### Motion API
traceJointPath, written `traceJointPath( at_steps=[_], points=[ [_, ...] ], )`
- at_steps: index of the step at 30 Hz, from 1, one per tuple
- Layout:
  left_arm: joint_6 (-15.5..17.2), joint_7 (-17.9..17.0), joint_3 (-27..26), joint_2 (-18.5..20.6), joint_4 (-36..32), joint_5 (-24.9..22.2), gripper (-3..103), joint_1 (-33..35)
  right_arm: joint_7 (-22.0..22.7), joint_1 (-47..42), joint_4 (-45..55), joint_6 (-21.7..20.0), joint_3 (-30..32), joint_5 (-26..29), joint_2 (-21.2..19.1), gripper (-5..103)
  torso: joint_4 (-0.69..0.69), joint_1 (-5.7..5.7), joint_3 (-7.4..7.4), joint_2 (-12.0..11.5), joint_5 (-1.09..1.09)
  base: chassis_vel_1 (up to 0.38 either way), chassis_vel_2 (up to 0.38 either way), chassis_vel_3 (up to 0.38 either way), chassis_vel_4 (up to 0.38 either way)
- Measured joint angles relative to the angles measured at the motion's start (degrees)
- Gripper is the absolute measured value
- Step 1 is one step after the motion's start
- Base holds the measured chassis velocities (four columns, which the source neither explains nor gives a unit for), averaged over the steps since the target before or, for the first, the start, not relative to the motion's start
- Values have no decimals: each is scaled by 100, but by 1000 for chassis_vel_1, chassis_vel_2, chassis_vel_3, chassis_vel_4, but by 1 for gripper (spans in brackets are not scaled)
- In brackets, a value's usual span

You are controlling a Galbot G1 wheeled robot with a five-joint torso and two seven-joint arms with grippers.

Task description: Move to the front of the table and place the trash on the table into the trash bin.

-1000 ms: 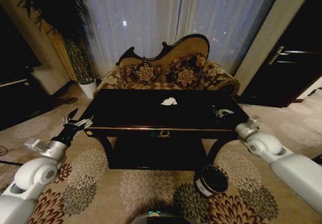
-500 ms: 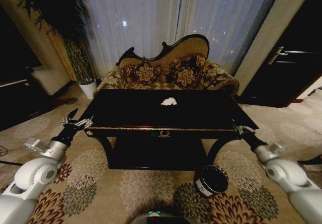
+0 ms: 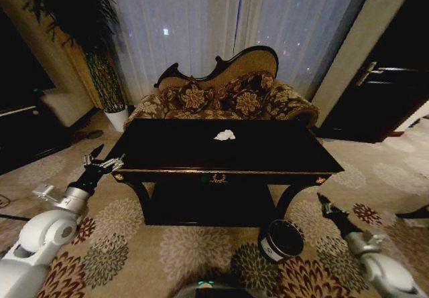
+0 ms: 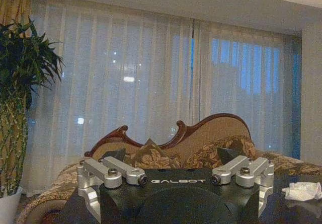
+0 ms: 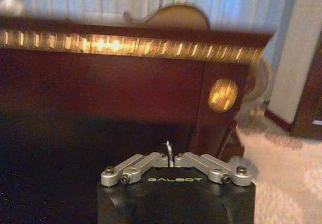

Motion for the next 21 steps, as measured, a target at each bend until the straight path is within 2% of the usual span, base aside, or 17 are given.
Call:
traceJointPath(
  at_steps=[5, 12, 14, 21],
  points=[
    [0, 0, 0, 0, 0, 0, 100, 0, -26, 620, -725, 135, -700, -239, 40, 1, 2, 1, 0, 0, 1, 0, 0, 0, 0],
    [0, 0, 0, 0, 0, 0, 100, 0, -54, 1175, -1558, 265, -1235, -367, 85, 1, 1, 1, 0, 0, -2, 0, 0, 0, 0],
    [-1, 0, 0, 0, 0, 0, 100, 0, -127, 1531, -2333, 461, -1584, -527, 116, 1, 1, 1, 1, 0, 1, 0, 0, 0, 0],
    [-1, 0, 0, 0, 0, 0, 100, 0, -216, 2289, -3565, 853, -2122, -818, 238, 1, 2, 1, 1, 0, -1, 0, 0, 0, 0]
  ],
)
